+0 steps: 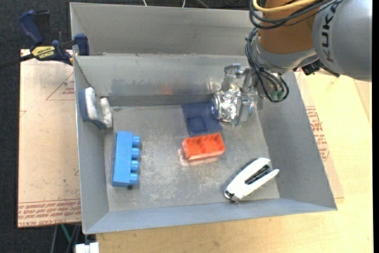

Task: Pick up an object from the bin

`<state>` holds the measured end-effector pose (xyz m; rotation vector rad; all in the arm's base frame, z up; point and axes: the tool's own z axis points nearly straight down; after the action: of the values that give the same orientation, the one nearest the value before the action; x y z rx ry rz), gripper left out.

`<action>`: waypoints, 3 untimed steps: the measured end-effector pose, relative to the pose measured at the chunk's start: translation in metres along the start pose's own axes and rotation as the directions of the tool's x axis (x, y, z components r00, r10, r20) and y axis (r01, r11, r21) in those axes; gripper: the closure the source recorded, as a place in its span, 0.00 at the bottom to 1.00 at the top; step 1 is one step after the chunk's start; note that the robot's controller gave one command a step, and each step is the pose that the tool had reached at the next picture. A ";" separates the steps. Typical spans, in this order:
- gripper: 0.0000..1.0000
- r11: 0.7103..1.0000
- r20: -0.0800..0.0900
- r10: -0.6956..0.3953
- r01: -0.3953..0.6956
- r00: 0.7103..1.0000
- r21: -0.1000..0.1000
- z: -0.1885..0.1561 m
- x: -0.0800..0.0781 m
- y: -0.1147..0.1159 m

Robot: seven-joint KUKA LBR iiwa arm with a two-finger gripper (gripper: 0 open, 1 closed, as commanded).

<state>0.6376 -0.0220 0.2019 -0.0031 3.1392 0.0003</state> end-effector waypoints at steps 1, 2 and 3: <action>0.00 1.000 0.000 0.000 0.000 1.000 0.000 0.000 0.000 0.000; 0.00 0.999 0.001 0.040 -0.040 0.999 -0.001 0.040 0.027 -0.003; 0.00 0.998 0.010 0.064 -0.064 0.998 -0.003 0.050 0.012 0.014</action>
Offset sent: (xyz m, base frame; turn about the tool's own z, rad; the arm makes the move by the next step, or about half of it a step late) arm -0.0275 -0.0047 -0.0392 0.0421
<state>0.6255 -0.0084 0.1522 0.0967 3.1275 0.0045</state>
